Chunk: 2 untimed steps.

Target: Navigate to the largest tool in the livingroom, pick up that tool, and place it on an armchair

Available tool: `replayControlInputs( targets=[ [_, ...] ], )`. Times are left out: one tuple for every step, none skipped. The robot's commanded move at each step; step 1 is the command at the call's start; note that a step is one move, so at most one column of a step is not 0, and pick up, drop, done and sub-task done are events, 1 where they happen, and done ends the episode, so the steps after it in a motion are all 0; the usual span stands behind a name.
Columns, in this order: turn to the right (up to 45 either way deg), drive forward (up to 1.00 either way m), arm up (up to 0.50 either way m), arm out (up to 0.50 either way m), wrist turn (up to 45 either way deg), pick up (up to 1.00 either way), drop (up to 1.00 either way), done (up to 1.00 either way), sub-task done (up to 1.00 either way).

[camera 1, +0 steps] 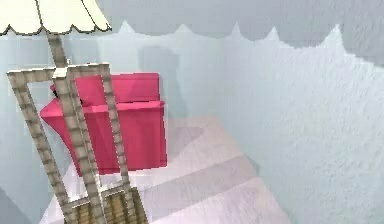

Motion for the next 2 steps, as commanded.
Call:
replayControlInputs(
  targets=[
    [21.0, 0.00, 0.00, 0.00, 0.0, 0.00, 0.00, 0.00, 0.00],
    [0.0, 0.90, 0.00, 0.00, 0.0, 0.00, 0.00, 0.00, 0.00]
  ],
)
